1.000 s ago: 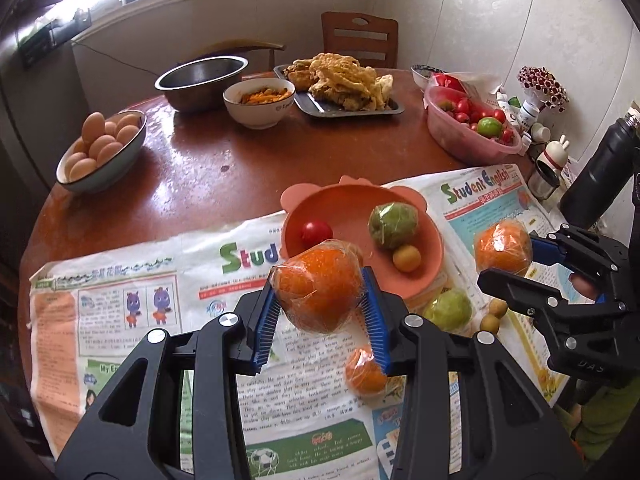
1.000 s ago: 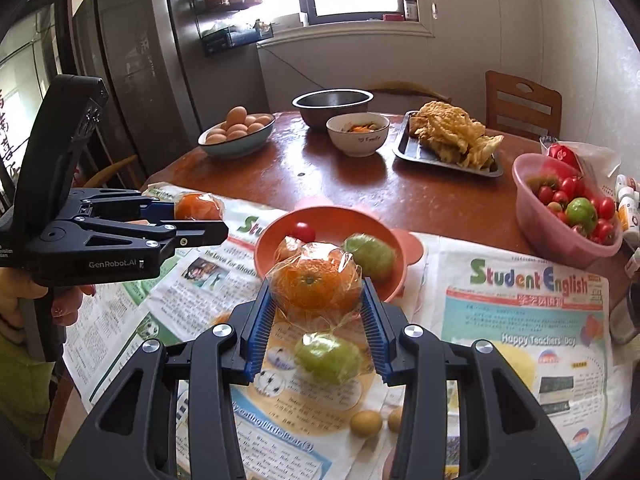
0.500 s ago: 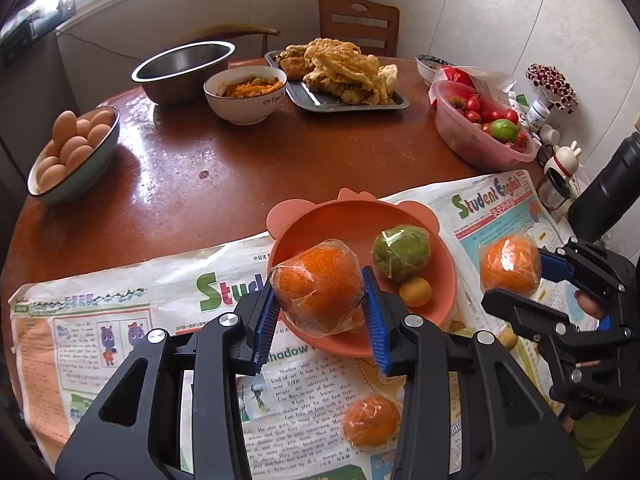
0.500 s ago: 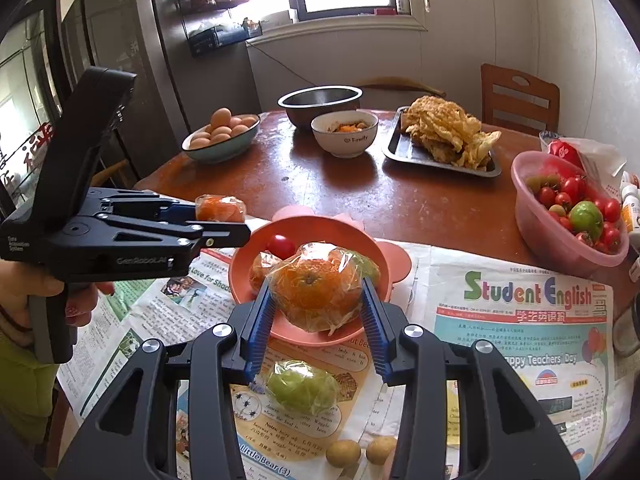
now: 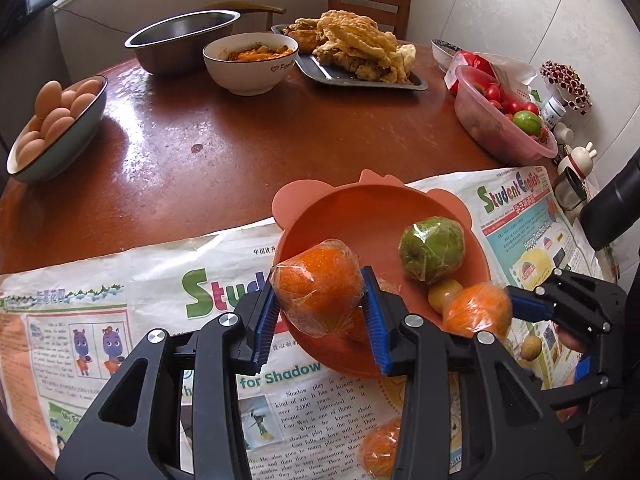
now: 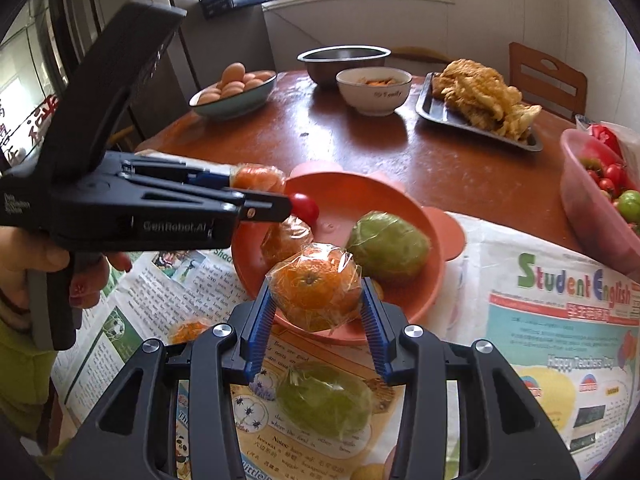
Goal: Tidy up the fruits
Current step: 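Lift and carry both wrapped mandarins with both tools over the orange bowl, then open both tools to set the two mandarins into the bowl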
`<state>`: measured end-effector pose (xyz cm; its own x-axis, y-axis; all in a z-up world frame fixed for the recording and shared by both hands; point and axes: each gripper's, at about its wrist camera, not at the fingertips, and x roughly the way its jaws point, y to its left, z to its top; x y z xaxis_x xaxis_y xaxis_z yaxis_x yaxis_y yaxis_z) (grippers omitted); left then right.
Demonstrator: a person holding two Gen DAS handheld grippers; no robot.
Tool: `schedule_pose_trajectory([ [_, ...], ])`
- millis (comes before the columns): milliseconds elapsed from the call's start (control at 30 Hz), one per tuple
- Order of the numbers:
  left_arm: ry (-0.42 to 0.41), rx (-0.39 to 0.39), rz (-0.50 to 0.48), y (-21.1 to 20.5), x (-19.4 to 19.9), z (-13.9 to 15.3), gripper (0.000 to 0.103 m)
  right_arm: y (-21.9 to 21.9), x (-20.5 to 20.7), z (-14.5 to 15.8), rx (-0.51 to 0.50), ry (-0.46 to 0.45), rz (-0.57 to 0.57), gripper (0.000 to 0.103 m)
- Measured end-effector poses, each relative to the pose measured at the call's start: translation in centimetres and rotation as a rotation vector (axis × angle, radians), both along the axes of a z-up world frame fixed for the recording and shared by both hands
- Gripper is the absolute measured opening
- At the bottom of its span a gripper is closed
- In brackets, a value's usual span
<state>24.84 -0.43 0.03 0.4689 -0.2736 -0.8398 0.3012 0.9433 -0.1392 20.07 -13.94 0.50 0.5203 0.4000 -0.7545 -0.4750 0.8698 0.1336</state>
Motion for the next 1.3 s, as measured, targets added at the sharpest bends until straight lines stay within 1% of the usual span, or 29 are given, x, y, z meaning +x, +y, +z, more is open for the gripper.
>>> schedule_pose_trajectory([
  [133, -0.003, -0.003, -0.002, 0.2, 0.4, 0.0, 0.031, 0.5, 0.5, -0.5, -0.002, 0.009, 0.005, 0.041],
  [333, -0.001, -0.006, -0.008, 0.4, 0.0, 0.0, 0.031, 1.3, 0.4, -0.6, -0.023, -0.012, 0.022, 0.042],
  [533, -0.004, 0.004, -0.014, 0.3, -0.7, -0.1, 0.031, 1.2, 0.0, -0.8, -0.03, -0.022, 0.02, 0.043],
  [867, -0.007, 0.005, -0.016, 0.3, -0.6, 0.0, 0.031, 0.6, -0.4, -0.7, -0.023, -0.019, 0.008, 0.045],
  [1167, -0.008, 0.001, -0.012, 0.3, -0.8, 0.0, 0.031, 0.1, -0.7, -0.1, -0.017, -0.032, -0.001, 0.051],
  [1300, -0.008, 0.002, -0.011, 0.3, -0.8, 0.1, 0.031, -0.2, -0.7, 0.0, -0.017, -0.033, -0.011, 0.056],
])
